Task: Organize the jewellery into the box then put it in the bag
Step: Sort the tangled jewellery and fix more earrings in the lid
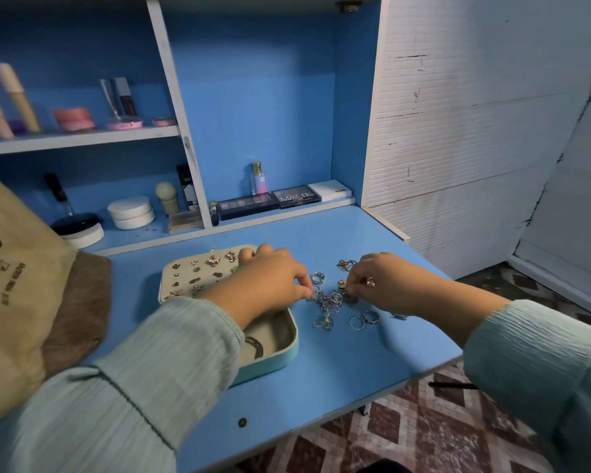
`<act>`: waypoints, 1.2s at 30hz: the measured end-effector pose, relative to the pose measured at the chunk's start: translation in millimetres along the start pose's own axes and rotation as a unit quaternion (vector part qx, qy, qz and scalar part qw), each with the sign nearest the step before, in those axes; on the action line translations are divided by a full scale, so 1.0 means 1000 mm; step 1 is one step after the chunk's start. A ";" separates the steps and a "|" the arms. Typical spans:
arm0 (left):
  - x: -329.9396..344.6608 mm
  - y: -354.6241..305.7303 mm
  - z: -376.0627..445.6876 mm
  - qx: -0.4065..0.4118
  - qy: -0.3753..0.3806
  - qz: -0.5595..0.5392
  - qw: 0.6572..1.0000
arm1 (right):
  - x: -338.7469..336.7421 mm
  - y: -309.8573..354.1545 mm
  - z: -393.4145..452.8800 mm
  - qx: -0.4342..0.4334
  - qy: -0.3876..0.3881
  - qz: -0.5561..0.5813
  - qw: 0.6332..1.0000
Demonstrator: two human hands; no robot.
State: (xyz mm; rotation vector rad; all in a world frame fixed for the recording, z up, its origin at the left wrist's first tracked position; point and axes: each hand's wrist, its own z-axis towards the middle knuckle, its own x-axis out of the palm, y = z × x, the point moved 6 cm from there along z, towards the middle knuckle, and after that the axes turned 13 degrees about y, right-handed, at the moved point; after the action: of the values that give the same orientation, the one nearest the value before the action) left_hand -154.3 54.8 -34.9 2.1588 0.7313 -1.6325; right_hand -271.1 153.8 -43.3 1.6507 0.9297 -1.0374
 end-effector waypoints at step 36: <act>0.034 0.185 -0.046 -0.205 -0.150 -0.353 0.901 | 0.009 0.091 0.130 0.041 0.017 0.142 0.989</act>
State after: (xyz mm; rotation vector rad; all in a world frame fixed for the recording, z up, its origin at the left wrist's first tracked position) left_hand -3.8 -63.1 -61.4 1.3627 1.7073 -1.8391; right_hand -213.0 5.7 -48.5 1.8126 0.6563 -0.8649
